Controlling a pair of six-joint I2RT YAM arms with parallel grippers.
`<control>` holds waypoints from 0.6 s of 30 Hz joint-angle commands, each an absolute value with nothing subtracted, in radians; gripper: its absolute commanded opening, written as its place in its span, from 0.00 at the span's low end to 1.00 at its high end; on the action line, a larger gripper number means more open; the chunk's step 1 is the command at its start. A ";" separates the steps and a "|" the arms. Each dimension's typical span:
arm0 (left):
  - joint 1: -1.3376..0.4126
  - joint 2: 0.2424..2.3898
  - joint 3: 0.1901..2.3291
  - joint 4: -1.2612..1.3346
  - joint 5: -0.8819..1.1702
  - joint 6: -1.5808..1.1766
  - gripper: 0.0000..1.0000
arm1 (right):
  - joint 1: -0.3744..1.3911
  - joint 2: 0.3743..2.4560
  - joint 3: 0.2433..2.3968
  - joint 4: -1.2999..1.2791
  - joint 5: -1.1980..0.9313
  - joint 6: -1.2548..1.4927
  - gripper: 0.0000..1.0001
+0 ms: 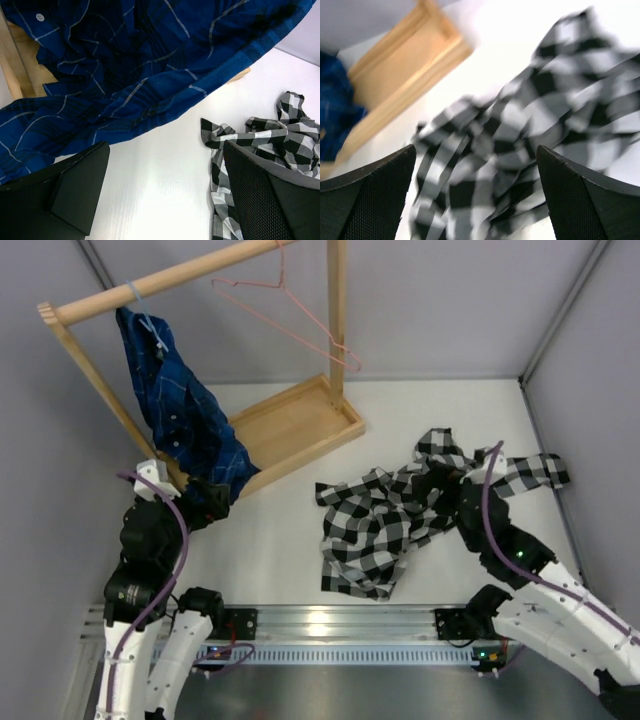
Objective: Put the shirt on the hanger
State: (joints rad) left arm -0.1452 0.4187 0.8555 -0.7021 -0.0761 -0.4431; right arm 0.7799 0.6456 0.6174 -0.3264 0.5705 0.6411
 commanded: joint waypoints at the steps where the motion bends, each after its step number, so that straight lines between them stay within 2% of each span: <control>1: -0.149 0.410 0.845 -0.646 -0.095 -0.445 0.98 | 0.547 0.698 0.741 -0.481 0.343 0.430 0.99; 2: -0.149 0.416 0.845 -0.644 -0.097 -0.446 0.98 | 0.443 0.734 0.764 -0.488 0.277 0.399 1.00; 3: -0.149 0.420 0.845 -0.646 -0.091 -0.445 0.98 | 0.407 0.814 0.806 -0.489 0.167 0.335 1.00; 5: -0.149 0.429 0.845 -0.644 -0.081 -0.442 0.98 | 0.355 0.897 0.850 -0.497 0.118 0.289 0.99; 10: -0.149 0.446 0.842 -0.635 -0.034 -0.430 0.98 | 0.278 1.185 0.985 -0.483 0.008 0.212 0.99; 12: -0.149 0.451 0.839 -0.629 -0.017 -0.425 0.98 | 0.276 1.305 1.043 -0.474 -0.111 0.174 0.95; 14: -0.149 0.460 0.839 -0.626 -0.006 -0.422 0.98 | 0.278 1.380 1.074 -0.476 -0.091 0.170 0.93; 16: -0.149 0.468 0.839 -0.624 -0.005 -0.419 0.98 | 0.278 1.488 1.103 -0.497 0.027 0.183 0.91; 17: -0.149 0.471 0.841 -0.624 0.005 -0.419 0.98 | 0.279 1.515 1.111 -0.509 0.037 0.183 0.88; 18: -0.150 0.471 0.839 -0.624 0.027 -0.419 0.98 | 0.282 1.555 1.108 -0.509 0.054 0.189 0.79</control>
